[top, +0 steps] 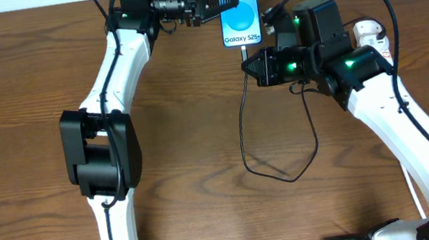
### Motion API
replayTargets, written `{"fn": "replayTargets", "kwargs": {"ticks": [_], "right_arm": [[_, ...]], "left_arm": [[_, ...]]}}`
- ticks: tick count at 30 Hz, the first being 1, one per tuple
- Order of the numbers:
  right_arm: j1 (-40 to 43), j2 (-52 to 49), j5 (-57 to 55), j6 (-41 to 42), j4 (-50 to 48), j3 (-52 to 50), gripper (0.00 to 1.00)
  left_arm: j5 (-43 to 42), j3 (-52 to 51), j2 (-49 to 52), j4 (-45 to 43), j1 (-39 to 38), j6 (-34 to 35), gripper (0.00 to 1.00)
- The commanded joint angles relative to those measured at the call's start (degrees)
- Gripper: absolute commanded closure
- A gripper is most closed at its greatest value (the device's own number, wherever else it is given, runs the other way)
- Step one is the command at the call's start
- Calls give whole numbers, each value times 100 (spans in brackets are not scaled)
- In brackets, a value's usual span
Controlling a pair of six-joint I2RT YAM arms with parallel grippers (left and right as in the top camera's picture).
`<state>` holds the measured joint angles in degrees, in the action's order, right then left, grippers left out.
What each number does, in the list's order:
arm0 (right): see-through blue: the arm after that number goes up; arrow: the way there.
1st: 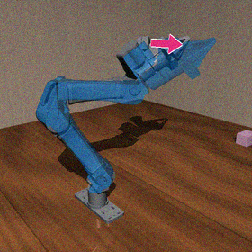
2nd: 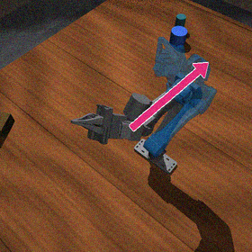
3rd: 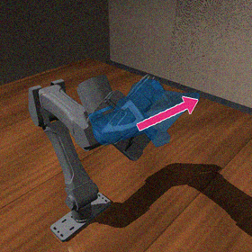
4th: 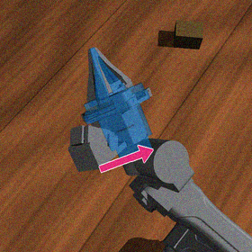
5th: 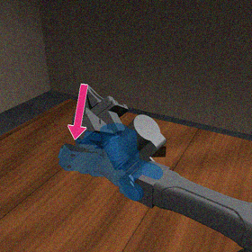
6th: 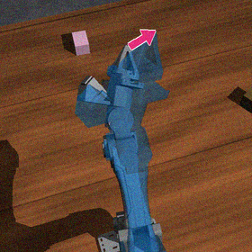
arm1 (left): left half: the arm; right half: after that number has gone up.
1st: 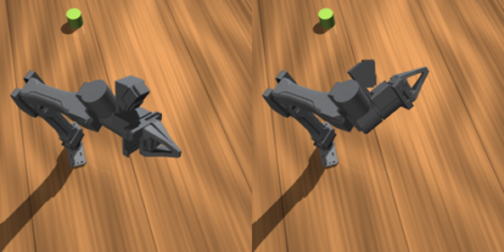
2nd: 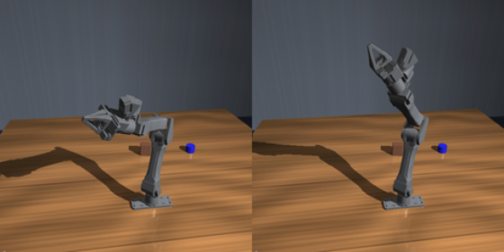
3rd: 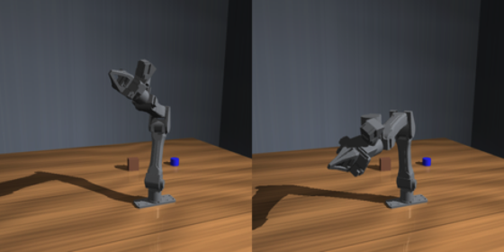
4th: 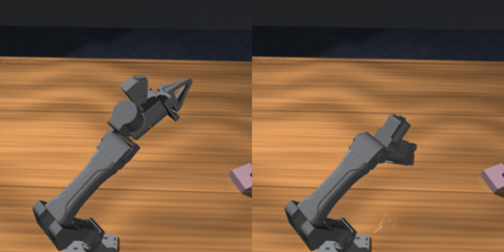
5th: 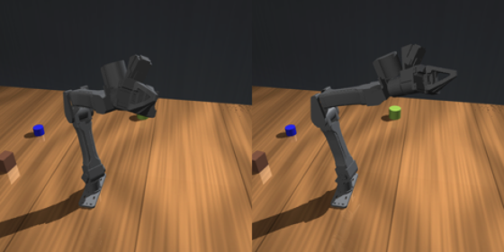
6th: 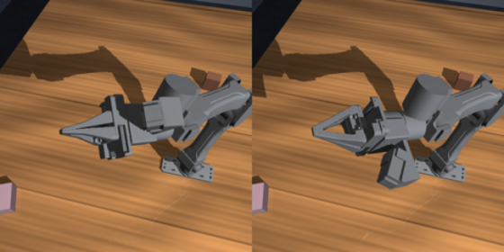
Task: Plug charger to phone and switch on socket
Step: 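Push the plug upward into the phone port with the right gripper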
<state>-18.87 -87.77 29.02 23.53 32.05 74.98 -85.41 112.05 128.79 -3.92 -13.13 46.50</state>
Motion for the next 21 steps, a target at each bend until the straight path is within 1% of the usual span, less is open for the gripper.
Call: {"fn": "replayTargets", "kwargs": {"ticks": [1,21], "right_arm": [[46,9,-212,-131,-48,138,99],[-96,7,-223,-111,-146,138,99]], "left_arm": [[-317,72,-199,-46,35,-37,93],[-372,72,-199,-46,35,76,93]]}}
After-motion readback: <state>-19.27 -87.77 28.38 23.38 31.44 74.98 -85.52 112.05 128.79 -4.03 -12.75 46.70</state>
